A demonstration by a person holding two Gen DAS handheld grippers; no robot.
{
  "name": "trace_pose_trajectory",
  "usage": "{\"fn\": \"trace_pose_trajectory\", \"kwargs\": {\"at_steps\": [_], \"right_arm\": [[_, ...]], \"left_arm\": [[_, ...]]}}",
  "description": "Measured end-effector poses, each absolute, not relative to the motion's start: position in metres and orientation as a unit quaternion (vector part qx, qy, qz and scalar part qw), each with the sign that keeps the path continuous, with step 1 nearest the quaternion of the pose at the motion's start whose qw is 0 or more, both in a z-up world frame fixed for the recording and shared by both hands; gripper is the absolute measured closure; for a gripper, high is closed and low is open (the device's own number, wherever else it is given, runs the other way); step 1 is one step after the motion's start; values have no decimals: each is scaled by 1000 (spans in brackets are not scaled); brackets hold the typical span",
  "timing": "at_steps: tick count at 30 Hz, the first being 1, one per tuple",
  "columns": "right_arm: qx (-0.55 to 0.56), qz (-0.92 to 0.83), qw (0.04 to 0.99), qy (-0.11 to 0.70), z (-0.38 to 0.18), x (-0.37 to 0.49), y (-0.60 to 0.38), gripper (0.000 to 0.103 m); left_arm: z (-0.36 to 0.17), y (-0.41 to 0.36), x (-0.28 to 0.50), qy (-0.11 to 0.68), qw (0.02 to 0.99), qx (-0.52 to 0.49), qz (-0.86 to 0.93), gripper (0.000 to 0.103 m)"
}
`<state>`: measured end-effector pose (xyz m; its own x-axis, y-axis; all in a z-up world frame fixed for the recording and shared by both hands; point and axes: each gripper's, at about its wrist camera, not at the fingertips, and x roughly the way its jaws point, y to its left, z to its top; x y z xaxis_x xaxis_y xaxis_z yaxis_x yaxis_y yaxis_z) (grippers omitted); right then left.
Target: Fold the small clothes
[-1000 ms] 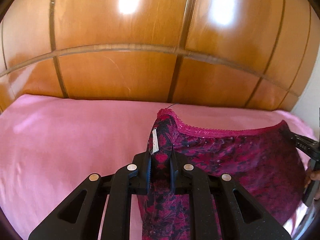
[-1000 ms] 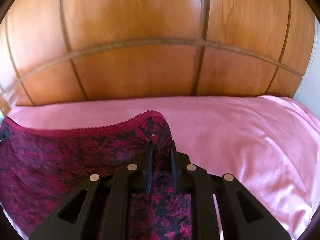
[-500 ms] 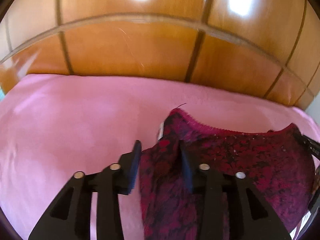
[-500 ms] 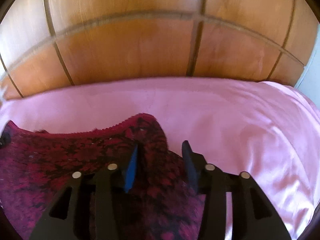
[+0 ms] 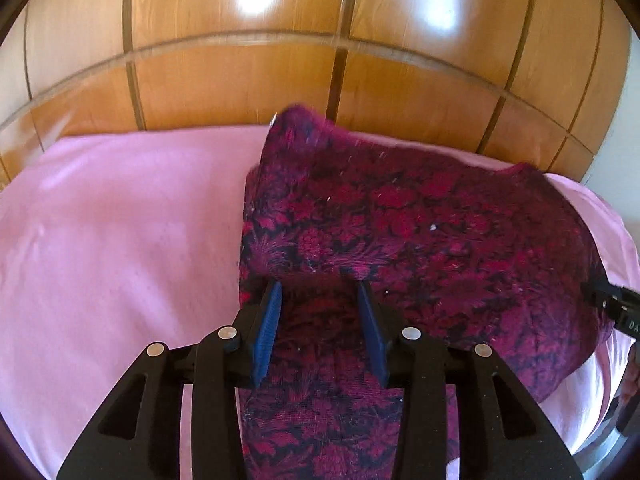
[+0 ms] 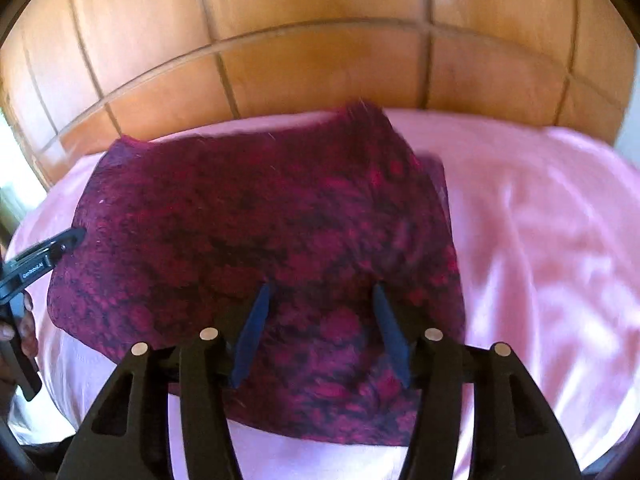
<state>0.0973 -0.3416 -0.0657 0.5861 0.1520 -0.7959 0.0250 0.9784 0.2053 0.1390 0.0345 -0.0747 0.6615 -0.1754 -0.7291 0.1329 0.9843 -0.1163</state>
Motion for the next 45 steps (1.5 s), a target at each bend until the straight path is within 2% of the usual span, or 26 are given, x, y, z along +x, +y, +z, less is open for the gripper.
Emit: {"fn": "trace_pose_trajectory", "kwargs": {"at_steps": [6,12,16,18,19,20,28,36,41,45], "right_arm": [[101,16,886,452,-58,103,-338,50],[57,34,906,418,-31,73,-293,40],[40,70,907,414,-33,64,-256,39],[31,80,905,416,-38,64,-240,39],[26,84,904,419,-42,65,-232,39],[24,86,902,422,-45,64,-229,39],[37,72,888,452,-78,73,-229,37],[39,73,890,449,-83,76,-231,34],[50,79,888,451,-67,74,-231,33],[72,63,903,418,-41,77,-245,31]], "left_arm": [[-50,26,126,391,918,-27,-63,65],[-38,8,83,366,928,4,-73,61],[-38,1,67,362,930,4,-67,61],[-39,-1,62,361,930,2,-62,55],[-39,-1,61,360,931,1,-60,47],[-39,-1,59,357,932,0,-57,46],[-42,9,58,359,932,-9,-46,46],[-38,26,64,353,935,-4,-35,46],[-33,44,79,357,933,-14,-42,46],[-28,71,107,372,923,-66,-70,46]]}}
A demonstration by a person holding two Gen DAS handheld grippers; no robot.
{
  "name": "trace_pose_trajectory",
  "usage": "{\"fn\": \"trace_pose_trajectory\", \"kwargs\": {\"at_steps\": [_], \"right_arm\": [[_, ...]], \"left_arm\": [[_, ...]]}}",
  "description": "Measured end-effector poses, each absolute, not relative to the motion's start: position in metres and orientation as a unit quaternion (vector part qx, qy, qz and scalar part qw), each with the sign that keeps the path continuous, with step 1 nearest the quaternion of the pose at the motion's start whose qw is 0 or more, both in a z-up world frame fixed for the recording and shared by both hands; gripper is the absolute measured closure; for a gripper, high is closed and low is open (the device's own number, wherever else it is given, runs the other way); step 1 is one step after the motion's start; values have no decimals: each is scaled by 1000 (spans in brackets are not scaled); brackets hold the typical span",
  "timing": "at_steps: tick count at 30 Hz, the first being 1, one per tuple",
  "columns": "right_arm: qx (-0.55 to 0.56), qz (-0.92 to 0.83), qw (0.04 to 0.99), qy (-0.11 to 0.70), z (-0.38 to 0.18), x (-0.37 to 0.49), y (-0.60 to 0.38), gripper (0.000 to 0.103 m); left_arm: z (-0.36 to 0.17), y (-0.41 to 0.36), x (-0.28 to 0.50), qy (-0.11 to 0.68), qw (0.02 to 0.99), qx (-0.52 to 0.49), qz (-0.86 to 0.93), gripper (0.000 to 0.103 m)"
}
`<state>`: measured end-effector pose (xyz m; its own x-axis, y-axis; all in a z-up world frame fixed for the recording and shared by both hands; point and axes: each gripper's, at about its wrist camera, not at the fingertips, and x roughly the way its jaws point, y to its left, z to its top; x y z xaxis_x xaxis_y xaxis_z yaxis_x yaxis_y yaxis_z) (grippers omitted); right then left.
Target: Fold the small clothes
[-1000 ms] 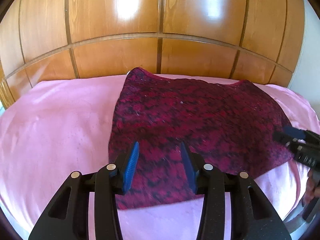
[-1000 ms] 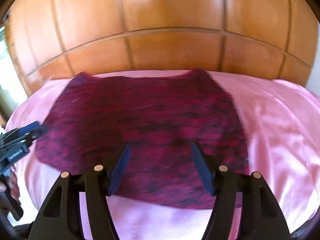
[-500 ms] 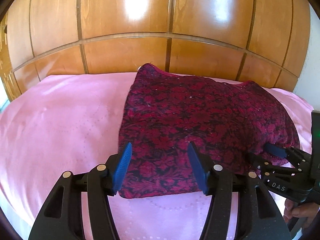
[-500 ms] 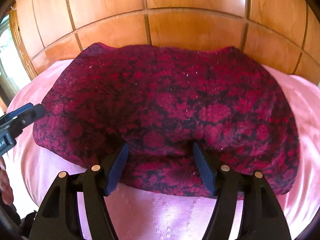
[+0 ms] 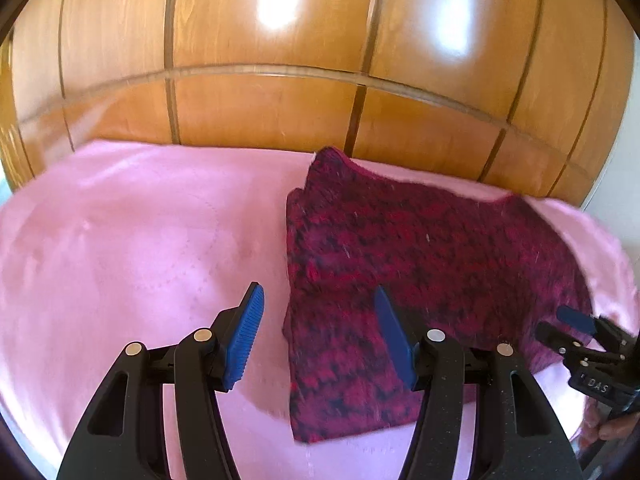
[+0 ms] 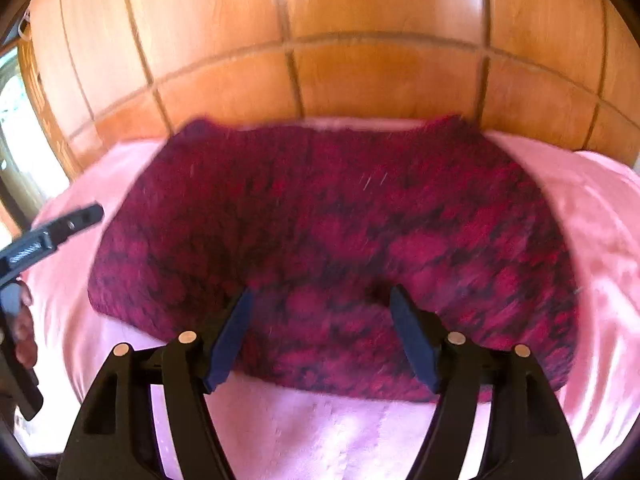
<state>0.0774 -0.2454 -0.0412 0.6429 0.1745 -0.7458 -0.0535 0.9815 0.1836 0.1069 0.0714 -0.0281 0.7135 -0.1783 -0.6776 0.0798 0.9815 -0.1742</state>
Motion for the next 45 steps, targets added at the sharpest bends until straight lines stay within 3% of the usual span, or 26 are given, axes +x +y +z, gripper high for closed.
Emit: {"fn": "trace_pose_trajectory", "kwargs": {"at_steps": [11,12,14,17,22,25,28,29,37,45], "right_arm": [[74,9,902,425,-56,112,-267,25],[73,10,903,424,-57,112,-267,24],[79,14,902,425,-58,111,-268,24],[85,19,901,425,-59,114,-272,24],[104,28,897,430,-66,116,-278,24],[98,27,896,432,-68,116,-276,24],[82,27,892,444,-61,118,-274,24],[73,28,892,446,-57,118,-273,24],[47,17,911,409,-20,140,-287,25],[99,-25,867,488,-73,198,-347,25]], "left_arm": [[-40,91,216,434,881,-147,-118,47],[-44,90,223,442,876,-150,-121,50],[-51,88,236,457,867,-155,-122,87],[-47,87,249,448,871,-167,-110,93],[-92,87,266,483,858,-164,-57,94],[-88,81,264,475,865,-152,-50,93],[-70,82,257,461,875,-146,-29,74],[-59,79,247,441,888,-128,-23,73],[-23,36,175,368,928,-45,-44,73],[-58,-9,149,402,913,8,-72,73]]}}
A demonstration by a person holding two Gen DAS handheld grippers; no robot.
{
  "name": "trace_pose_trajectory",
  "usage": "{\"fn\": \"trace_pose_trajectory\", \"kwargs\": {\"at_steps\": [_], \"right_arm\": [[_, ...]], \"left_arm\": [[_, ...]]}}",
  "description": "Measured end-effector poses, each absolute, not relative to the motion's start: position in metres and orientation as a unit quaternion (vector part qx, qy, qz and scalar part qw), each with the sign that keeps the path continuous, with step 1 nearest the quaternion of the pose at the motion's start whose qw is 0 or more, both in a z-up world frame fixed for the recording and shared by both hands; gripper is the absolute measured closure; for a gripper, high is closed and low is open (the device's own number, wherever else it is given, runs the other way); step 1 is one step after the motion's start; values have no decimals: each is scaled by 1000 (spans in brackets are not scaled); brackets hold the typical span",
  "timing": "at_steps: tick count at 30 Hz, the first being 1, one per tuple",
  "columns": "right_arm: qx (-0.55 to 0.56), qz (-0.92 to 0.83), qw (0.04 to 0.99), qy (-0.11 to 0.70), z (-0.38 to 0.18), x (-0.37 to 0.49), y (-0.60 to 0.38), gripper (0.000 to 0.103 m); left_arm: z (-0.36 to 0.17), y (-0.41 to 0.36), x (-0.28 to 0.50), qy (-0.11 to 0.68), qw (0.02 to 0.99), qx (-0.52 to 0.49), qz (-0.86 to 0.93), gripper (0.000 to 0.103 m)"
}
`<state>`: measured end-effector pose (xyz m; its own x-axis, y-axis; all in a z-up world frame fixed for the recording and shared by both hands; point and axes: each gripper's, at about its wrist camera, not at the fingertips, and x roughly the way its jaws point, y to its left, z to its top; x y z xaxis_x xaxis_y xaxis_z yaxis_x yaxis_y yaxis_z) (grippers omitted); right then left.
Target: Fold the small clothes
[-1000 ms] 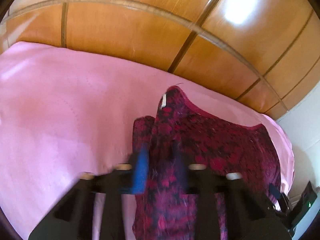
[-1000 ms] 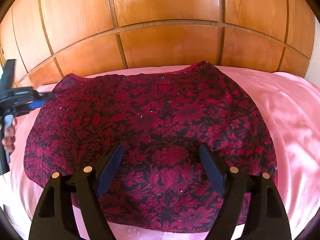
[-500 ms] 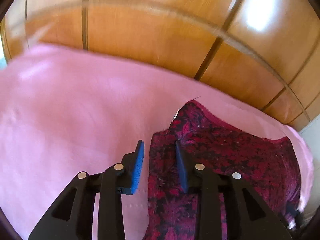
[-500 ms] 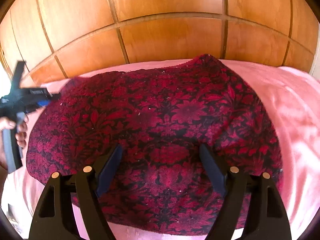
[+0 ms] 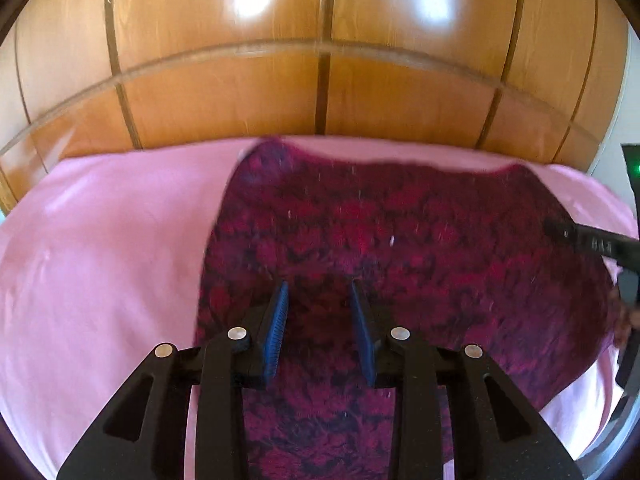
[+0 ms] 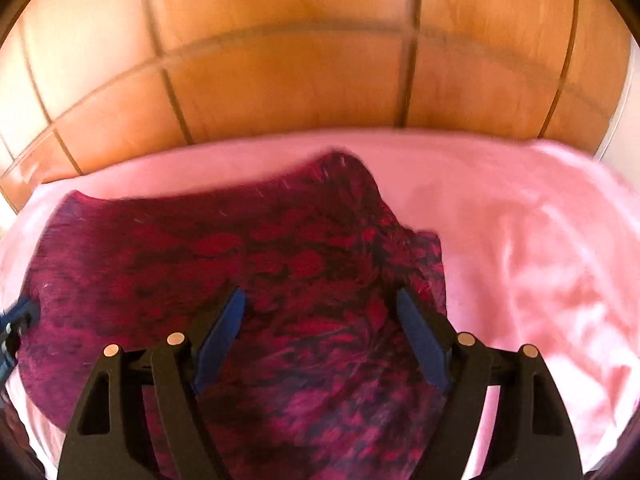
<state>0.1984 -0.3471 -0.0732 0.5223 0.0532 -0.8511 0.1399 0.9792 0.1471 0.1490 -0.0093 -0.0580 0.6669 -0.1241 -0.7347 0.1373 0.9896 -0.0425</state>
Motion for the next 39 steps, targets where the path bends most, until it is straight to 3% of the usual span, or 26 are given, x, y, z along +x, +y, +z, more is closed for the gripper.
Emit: {"fn": "trace_pose_trajectory", "kwargs": {"at_steps": [5,9,15,39], "right_arm": [[105,-19,870,482,-75,200,-350,23],[127,2,874,468,-60,193,-359,23],[175,-2,883,436,-40,180,-391,21],[323,73,822,465,-106,114,-437,16]], "left_arm": [[-53,-9,143,394,917,9,-65,73],[-47,-8,129,383,922,9,-59,58],[-44,-12,117,379,923,5,-63,58],[-48,-30,93,387,919,15,-80,58]]}}
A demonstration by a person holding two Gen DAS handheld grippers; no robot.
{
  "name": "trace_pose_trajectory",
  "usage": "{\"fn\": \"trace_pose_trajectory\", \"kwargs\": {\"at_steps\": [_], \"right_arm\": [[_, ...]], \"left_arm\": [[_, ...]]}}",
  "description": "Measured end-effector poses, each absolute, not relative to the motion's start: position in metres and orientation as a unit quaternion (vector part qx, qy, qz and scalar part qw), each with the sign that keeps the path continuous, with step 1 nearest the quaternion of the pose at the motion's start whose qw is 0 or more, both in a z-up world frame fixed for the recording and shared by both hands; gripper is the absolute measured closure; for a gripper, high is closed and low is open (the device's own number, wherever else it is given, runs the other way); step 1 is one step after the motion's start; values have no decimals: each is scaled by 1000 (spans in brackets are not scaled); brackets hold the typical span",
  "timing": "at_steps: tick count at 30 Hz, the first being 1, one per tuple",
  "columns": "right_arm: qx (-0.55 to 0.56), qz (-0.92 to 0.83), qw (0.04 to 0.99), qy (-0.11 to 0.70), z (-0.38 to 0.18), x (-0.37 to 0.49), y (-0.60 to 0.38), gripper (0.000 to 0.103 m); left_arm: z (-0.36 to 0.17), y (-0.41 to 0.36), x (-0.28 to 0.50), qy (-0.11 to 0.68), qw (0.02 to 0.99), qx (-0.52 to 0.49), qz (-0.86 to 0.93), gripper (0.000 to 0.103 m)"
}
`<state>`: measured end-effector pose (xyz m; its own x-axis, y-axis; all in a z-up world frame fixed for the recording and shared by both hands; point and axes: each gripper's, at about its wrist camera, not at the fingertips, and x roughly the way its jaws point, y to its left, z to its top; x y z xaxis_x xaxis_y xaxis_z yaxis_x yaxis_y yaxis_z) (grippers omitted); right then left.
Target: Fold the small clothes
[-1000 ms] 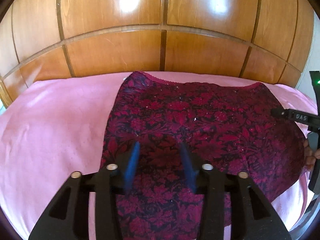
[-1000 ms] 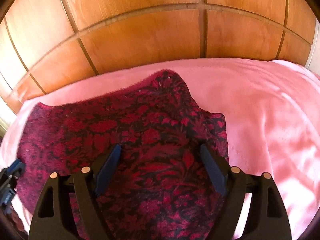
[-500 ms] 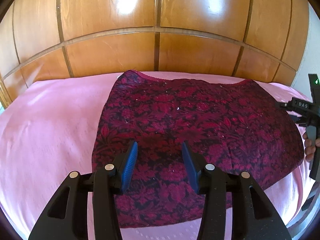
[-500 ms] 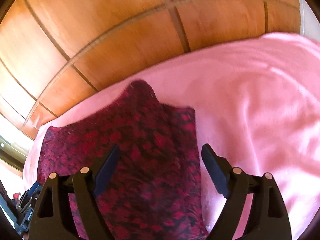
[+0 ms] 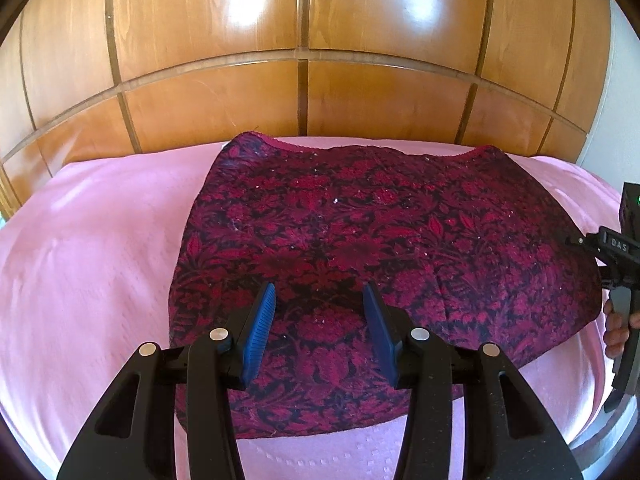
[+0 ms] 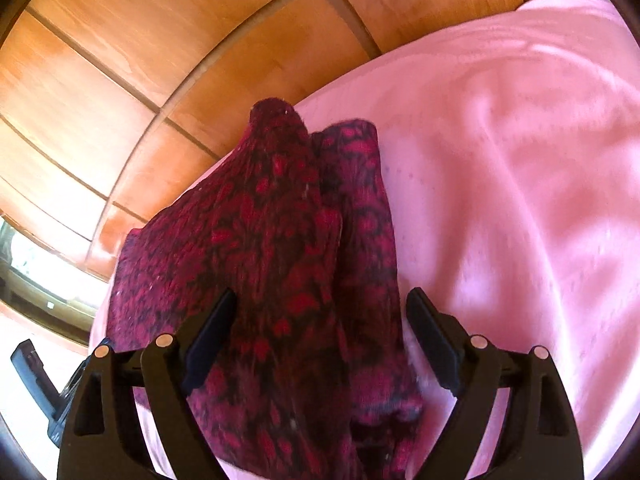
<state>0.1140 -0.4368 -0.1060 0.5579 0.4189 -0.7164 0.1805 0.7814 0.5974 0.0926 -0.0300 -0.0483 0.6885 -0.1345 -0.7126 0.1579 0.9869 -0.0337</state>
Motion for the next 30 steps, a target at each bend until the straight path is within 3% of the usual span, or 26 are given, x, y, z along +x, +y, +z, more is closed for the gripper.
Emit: {"fn": "trace_pose_trajectory", "kwargs": {"at_steps": [9,15,18,20,25,30], "right_arm": [[316,96,818,471,-107,98,-432,22],[264,95,836,472,-83,92,-415,58],[256,100,833,481,-84,92,-414,56],[285,102,821,483,-95,93,-422,43],[341,125,805,469,-111,91,-433,39],[321,124,813,470,-92,91,-425,62]], "left_arm": [[-50,-27,96,394,914,-2,-96,58],[-63,-26,109,421,901,-13,-101,58],[-62,-26,110,423,900,-14,-101,58],[-62,-28,109,423,900,-11,-102,58],[-63,-29,109,425,899,-3,-107,58],[-64,-26,115,430,895,-13,-116,58]]}}
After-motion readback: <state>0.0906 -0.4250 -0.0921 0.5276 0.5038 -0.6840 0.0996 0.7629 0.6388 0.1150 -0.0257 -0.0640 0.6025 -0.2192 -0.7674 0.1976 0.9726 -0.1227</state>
